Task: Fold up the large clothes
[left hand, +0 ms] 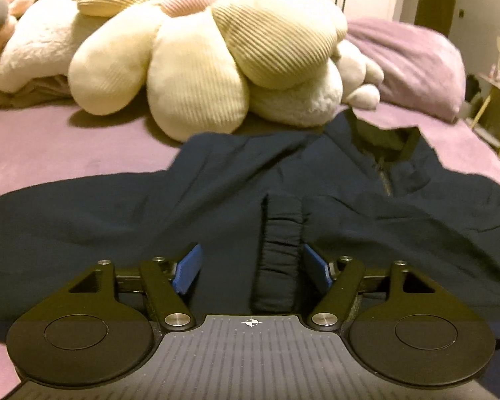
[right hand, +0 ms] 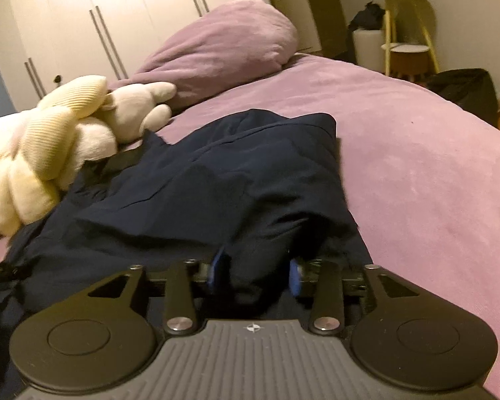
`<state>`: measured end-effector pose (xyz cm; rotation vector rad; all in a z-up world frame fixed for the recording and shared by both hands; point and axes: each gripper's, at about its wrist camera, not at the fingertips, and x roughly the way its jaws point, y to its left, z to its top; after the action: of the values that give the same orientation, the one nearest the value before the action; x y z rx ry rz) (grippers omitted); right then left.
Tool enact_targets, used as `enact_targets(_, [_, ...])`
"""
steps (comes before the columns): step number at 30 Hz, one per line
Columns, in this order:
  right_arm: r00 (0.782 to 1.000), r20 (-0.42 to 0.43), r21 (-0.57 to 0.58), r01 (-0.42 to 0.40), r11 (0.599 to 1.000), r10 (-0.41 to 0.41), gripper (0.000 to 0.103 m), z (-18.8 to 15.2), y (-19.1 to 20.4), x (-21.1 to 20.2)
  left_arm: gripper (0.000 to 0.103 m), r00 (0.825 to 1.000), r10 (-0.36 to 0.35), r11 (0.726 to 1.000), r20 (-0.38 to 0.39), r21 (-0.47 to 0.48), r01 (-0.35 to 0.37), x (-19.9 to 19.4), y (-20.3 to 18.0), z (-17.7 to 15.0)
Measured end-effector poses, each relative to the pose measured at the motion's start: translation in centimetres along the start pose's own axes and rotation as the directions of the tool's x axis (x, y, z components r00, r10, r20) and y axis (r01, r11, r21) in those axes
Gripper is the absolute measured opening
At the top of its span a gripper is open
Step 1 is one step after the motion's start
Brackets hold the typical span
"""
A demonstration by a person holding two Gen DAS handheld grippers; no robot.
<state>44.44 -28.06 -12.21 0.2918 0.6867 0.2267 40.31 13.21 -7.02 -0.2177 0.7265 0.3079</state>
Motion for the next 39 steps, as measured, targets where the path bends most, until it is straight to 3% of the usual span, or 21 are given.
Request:
enact_targets(1, [1.000, -0.006, 0.011, -0.024, 1.000, 0.024, 0.055, -0.1, -0.2, -1.0, 0.073, 1.000, -0.004, 1.000, 0.003, -0.004, 0.004, -0.6, 0.2, 0.0])
enact_targets(5, [0.997, 0.059, -0.019, -0.056, 0.998, 0.057, 0.056, -0.1, 0.1, -5.0, 0.073, 0.997, -0.082, 0.997, 0.007, -0.013, 0.082, -2.1, -0.6, -0.4])
enact_targets(8, [0.994, 0.109, -0.070, -0.023, 0.997, 0.031, 0.044, 1.0, 1.6, -5.0, 0.073, 0.990, -0.138, 0.990, -0.022, 0.006, 0.138, -1.7, -2.4, -0.9])
enact_targets(10, [0.995, 0.099, -0.095, 0.000, 0.996, 0.009, 0.039, 1.6, 2.7, -3.4, 0.073, 0.992, -0.106, 0.993, -0.066, 0.035, 0.108, -0.2, -3.7, -1.5])
enact_targets(15, [0.991, 0.023, -0.217, 0.131, 0.967, -0.130, 0.027, 1.1, 4.5, 2.3, 0.078, 0.997, -0.043, 0.997, -0.058, 0.063, 0.047, 2.0, -4.5, -1.5])
enact_targets(19, [0.981, 0.051, -0.325, 0.193, 0.926, -0.186, 0.026, 0.7, 5.6, 3.9, 0.086, 0.998, -0.025, 0.999, -0.062, 0.031, 0.027, 3.7, -3.8, -1.5])
enact_targets(23, [0.977, 0.058, -0.354, 0.213, 0.911, -0.206, 0.026, 1.3, 5.7, 5.8, 0.096, 0.999, 0.003, 0.996, -0.037, 0.094, 0.000, 3.9, -4.1, -1.7])
enact_targets(27, [0.980, 0.042, -0.327, 0.199, 0.924, -0.196, 0.026, 1.7, 5.3, 5.6, 0.094, 0.997, -0.033, 0.999, -0.070, 0.015, 0.034, 2.9, -2.7, -1.3])
enact_targets(33, [0.990, 0.040, -0.302, 0.143, 0.943, -0.138, 0.026, 0.4, 5.3, 1.3, 0.094, 0.993, -0.078, 0.997, -0.084, -0.024, 0.077, 2.0, -1.5, -2.4])
enact_targets(39, [0.981, 0.054, -0.416, 0.194, 0.889, -0.189, 0.028, -1.7, 6.5, 2.4, 0.098, 0.996, -0.052, 0.998, -0.077, -0.024, 0.050, 3.0, -1.8, -2.2])
